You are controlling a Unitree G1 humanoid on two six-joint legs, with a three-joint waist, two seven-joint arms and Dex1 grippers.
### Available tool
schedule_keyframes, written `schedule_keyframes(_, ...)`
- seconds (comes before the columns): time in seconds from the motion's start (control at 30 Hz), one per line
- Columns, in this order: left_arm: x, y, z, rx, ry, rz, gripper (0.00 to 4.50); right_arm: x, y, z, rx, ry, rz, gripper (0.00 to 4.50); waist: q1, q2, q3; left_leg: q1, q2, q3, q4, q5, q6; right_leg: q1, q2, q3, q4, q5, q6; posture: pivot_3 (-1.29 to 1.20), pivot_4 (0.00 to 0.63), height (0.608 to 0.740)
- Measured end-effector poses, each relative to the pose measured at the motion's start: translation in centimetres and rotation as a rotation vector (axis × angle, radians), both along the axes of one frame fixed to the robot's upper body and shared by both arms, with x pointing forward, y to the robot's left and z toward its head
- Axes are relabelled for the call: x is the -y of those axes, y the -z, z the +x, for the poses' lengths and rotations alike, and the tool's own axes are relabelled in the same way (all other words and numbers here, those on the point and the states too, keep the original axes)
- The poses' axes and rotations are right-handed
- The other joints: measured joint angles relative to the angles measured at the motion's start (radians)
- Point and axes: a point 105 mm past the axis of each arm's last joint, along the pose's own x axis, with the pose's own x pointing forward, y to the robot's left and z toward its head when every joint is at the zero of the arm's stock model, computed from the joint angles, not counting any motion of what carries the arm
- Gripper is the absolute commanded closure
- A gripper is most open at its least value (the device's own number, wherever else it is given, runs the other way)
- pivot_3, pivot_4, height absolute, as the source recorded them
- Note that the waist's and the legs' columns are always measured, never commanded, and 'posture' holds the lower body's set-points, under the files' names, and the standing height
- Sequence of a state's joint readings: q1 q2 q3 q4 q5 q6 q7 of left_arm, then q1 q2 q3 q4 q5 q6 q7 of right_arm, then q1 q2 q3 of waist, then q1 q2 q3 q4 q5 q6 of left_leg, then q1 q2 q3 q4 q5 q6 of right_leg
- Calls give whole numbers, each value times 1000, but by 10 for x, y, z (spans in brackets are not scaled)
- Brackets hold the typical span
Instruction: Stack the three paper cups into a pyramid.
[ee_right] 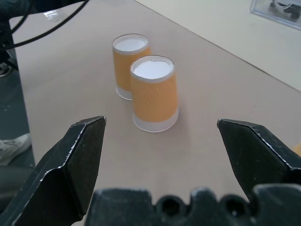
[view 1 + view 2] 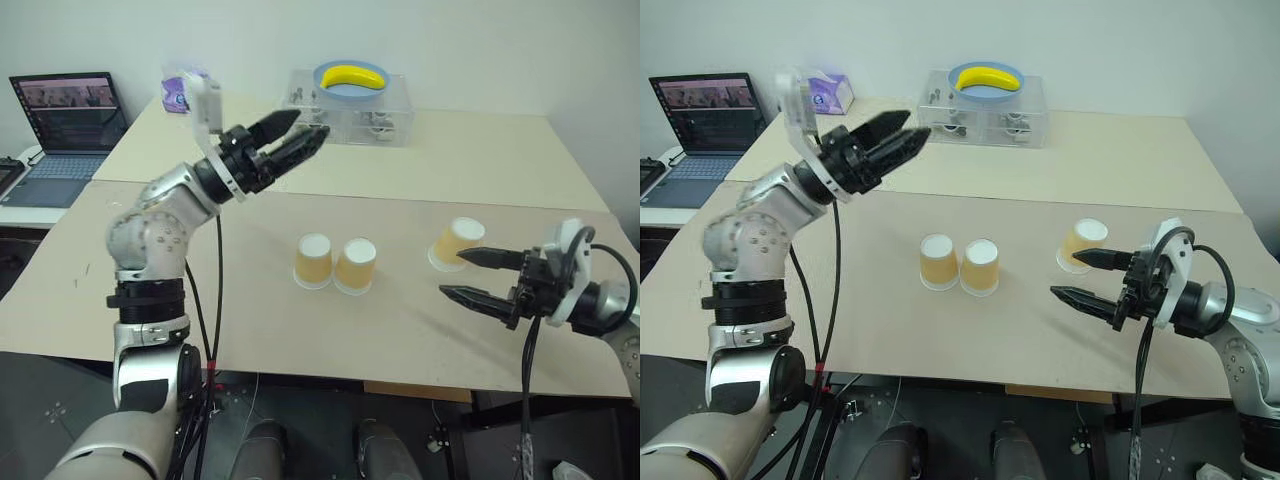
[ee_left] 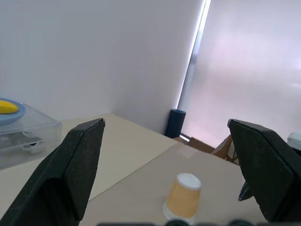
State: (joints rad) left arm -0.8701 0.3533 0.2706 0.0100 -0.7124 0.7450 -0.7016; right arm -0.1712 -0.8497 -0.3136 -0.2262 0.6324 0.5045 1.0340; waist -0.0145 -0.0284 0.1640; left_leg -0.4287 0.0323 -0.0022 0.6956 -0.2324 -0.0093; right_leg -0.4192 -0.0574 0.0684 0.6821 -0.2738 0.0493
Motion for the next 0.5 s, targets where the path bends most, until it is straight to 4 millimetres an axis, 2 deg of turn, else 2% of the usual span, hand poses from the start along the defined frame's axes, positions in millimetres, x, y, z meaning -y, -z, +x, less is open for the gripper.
schedule_keyframes(0.1,-21,23,5,-92,-138,31,24,16,0,23,72,146,-31,0,-5,0,0,4,0,1,-1,0,0,3,0,1,0,0,0,0,150,694)
schedule_keyframes(0.17,-33,52,-6,-161,-148,98,24,30,5,34,84,240,-45,0,-7,1,0,2,1,2,-3,0,0,-1,1,2,0,0,0,0,150,694)
schedule_keyframes(0.23,-36,76,-30,-189,-66,198,24,42,10,39,82,305,-56,0,-5,1,0,-3,1,1,-2,0,0,-5,1,1,0,0,-1,0,150,694)
schedule_keyframes(0.3,-30,76,-55,-167,48,279,24,49,14,40,81,332,-61,0,3,1,0,-3,1,2,-1,0,0,-4,0,1,0,0,-1,0,150,694)
schedule_keyframes(0.4,-23,61,-78,-114,164,327,24,56,18,42,85,347,-72,0,14,1,0,1,-1,2,0,0,0,1,-2,1,-1,0,0,0,150,694)
schedule_keyframes(0.5,-19,59,-89,-128,239,325,24,68,25,44,65,383,-73,0,12,1,0,8,0,2,-1,0,0,10,0,0,-3,0,0,0,150,694)
